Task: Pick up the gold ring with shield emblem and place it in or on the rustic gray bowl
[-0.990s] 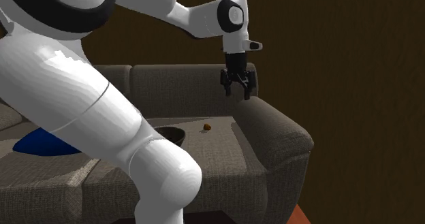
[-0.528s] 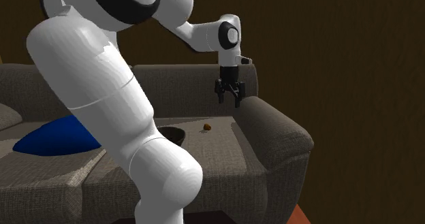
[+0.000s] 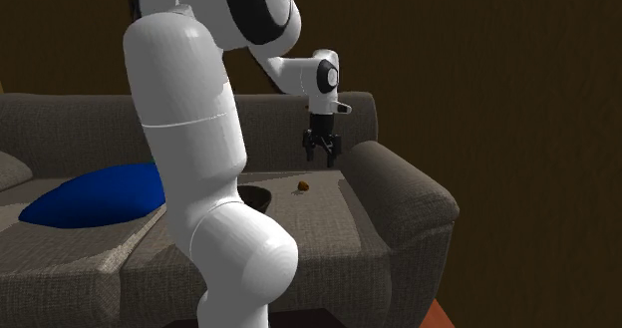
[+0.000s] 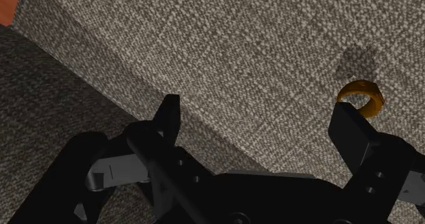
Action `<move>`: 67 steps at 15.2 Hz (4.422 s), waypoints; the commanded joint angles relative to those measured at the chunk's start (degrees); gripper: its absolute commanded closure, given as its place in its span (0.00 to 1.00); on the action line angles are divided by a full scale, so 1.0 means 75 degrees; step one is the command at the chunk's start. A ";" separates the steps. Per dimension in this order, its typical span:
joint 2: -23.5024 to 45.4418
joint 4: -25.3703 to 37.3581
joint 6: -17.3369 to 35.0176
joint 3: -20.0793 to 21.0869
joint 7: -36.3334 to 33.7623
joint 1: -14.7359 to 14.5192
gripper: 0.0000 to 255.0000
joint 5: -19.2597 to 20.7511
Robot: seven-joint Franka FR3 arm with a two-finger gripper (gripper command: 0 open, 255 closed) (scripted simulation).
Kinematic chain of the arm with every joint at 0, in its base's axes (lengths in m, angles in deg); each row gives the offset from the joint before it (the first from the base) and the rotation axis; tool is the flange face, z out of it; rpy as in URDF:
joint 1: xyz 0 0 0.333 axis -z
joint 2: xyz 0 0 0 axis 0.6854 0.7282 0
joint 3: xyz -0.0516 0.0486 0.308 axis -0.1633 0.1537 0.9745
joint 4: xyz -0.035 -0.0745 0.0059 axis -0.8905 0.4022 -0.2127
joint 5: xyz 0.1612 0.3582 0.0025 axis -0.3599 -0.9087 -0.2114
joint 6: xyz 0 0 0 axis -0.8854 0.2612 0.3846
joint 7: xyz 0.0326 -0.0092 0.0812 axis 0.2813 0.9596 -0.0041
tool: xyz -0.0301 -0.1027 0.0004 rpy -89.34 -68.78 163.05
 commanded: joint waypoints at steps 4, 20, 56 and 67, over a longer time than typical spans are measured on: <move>0.1438 0.0891 0.0207 0.0365 -0.0650 -0.0226 0.00 0.0279; 0.3673 0.1845 0.0996 0.0578 -0.1590 -0.0873 0.00 0.0901; 0.2875 0.2951 -0.0838 0.0701 -0.1494 -0.0761 1.00 0.0544; 0.2709 0.3882 -0.1916 0.0728 -0.1530 -0.0758 1.00 0.0473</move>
